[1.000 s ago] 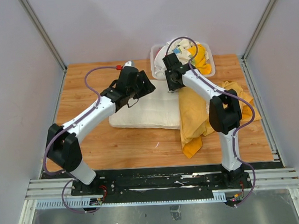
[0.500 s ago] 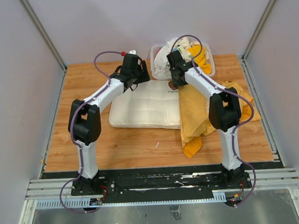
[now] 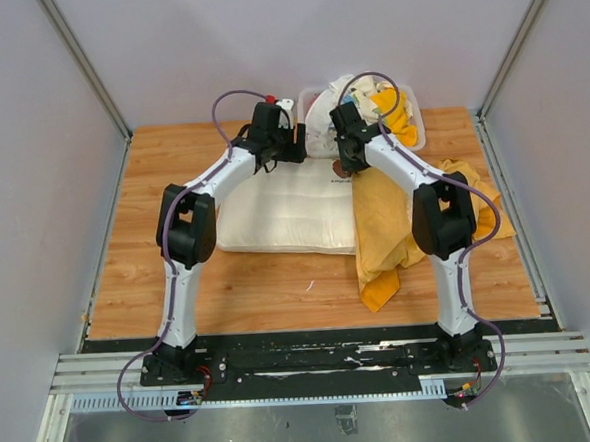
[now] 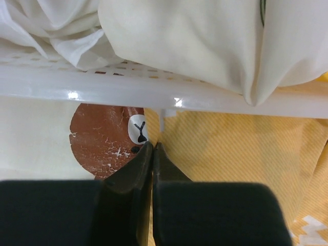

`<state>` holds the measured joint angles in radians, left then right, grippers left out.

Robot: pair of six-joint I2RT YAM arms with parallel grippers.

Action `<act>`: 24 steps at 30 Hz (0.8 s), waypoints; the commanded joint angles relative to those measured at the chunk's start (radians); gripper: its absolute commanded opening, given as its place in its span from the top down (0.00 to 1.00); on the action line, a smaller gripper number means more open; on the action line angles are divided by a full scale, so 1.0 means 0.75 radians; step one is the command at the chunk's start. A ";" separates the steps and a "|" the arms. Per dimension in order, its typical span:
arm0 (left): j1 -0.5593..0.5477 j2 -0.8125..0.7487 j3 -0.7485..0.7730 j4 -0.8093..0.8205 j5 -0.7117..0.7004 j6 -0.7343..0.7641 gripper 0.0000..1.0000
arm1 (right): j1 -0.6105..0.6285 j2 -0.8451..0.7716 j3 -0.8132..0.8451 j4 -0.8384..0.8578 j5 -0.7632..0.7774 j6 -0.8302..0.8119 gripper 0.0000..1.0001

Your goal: Put the pillow into the pillowcase

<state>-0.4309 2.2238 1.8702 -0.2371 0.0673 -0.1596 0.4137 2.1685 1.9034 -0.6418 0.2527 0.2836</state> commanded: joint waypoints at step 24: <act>-0.002 -0.250 -0.593 0.186 0.420 0.123 0.66 | 0.109 -0.092 -0.120 -0.048 -0.309 0.010 0.99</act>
<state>-0.4202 2.0445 1.4452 -0.0601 0.2611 -0.0563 0.4652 2.0815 1.7855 -0.6270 0.0681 0.2882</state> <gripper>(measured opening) 0.431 0.014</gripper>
